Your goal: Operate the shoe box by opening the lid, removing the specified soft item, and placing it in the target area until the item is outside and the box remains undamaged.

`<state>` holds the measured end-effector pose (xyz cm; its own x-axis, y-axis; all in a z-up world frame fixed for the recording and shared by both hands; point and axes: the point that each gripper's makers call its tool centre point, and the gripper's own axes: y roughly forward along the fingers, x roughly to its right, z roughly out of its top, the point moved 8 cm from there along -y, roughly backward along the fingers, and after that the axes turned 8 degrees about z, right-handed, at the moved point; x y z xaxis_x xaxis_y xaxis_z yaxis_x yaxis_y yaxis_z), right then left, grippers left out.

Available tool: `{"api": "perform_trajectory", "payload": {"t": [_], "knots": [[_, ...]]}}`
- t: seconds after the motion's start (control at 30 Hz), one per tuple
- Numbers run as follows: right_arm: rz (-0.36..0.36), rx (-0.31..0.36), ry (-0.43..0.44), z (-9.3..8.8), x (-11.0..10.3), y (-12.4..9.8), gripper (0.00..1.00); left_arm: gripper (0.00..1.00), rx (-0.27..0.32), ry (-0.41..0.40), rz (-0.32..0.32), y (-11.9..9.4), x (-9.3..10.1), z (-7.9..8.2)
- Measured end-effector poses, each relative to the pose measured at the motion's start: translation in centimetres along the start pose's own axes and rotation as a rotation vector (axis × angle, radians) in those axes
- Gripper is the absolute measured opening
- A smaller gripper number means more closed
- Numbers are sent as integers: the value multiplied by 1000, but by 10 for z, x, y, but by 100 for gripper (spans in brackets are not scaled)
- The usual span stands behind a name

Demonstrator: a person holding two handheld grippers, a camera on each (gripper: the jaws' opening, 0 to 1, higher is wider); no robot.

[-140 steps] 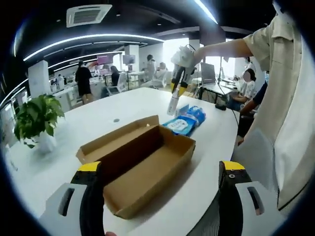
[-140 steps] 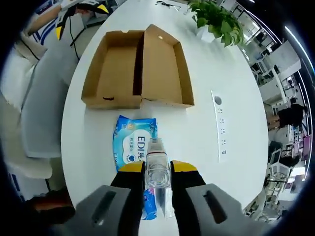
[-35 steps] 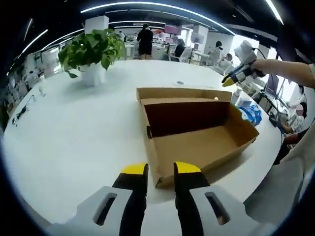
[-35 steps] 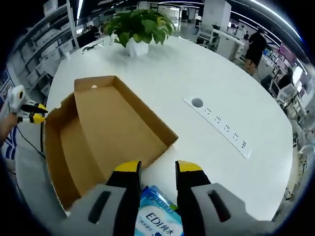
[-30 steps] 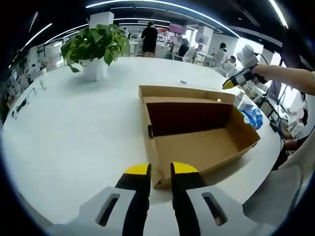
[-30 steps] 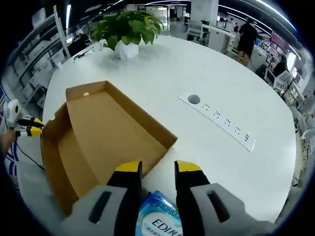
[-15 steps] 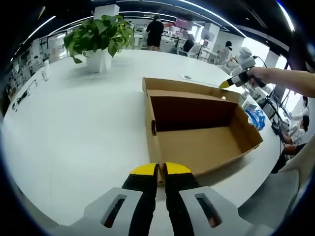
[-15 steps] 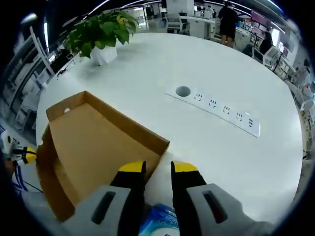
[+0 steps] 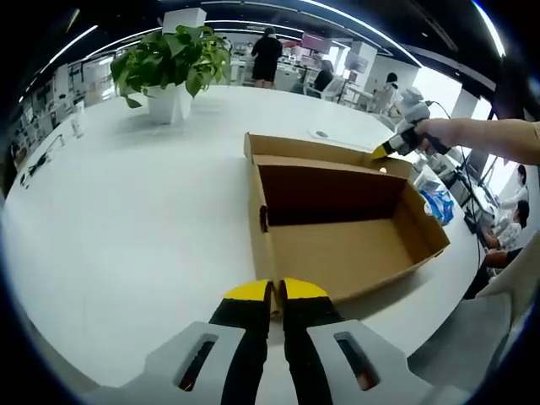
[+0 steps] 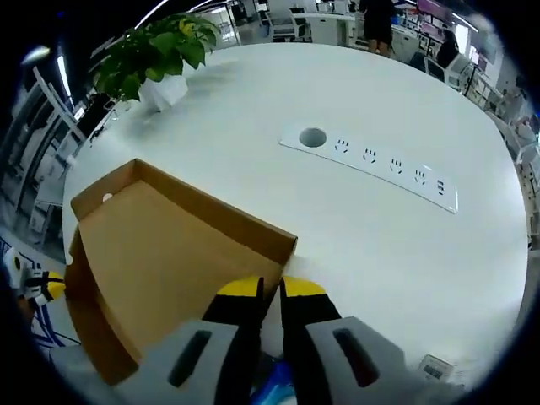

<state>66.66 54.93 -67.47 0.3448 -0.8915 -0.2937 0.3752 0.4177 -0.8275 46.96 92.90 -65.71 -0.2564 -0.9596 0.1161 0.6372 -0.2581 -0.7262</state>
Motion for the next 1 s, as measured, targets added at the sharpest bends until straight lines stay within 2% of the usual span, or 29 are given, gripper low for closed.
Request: {"api": "perform_trajectory", "payload": {"t": [0.53,1.0], "knots": [[-25,60,34,5,-5,-18,2,1,-1,-14,-14,0,0,0],[-34,132,-14,4,-14,-45,2,1,6,-18,-12,-2,1,-1]]}}
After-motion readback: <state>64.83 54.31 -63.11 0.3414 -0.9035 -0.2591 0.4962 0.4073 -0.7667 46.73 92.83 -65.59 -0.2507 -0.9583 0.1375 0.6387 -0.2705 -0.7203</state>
